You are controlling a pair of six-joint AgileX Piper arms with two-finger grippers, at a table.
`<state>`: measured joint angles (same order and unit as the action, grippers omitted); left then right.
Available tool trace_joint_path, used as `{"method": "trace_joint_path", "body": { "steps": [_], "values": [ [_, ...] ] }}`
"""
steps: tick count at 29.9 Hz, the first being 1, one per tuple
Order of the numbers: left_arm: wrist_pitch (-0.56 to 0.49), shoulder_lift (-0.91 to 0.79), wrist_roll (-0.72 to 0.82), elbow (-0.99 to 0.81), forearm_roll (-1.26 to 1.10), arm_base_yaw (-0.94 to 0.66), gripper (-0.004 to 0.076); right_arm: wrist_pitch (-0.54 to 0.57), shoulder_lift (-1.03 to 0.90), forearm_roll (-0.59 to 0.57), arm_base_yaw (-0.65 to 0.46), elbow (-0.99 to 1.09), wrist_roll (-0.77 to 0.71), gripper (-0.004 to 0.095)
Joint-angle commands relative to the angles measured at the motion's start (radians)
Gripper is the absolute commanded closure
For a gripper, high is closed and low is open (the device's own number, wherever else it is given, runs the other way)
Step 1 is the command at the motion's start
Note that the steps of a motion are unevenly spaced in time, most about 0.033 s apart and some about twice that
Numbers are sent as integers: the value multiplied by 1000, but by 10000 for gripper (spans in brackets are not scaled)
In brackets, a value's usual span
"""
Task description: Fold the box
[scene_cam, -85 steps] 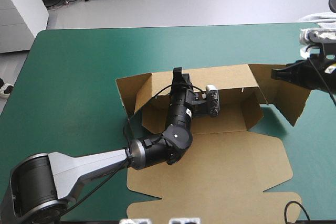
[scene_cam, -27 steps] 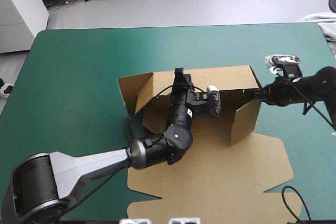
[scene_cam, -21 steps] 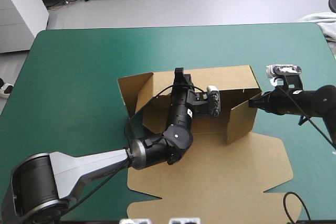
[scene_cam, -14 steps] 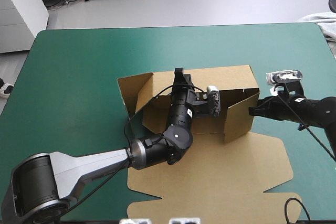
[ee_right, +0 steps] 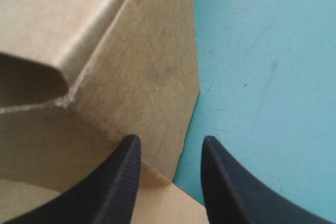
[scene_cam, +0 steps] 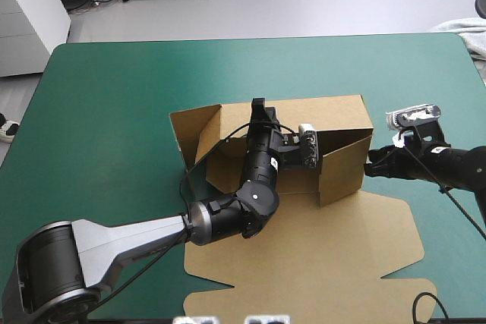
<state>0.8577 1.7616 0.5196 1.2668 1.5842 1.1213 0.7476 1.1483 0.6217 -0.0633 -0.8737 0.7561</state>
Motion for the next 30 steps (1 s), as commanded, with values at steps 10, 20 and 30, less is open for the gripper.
{"method": "trace_joint_path", "body": {
  "steps": [10,20,30],
  "values": [
    [8,-42,29,27,28,5,734,-33,-23,-14,-2,-27,99,503],
    [8,-42,29,27,28,5,734,-48,-6,28,-2,-29,313,503],
    [-2,-42,29,27,42,5,734,2,-4,169,-2,-29,509,503]
  ]
}}
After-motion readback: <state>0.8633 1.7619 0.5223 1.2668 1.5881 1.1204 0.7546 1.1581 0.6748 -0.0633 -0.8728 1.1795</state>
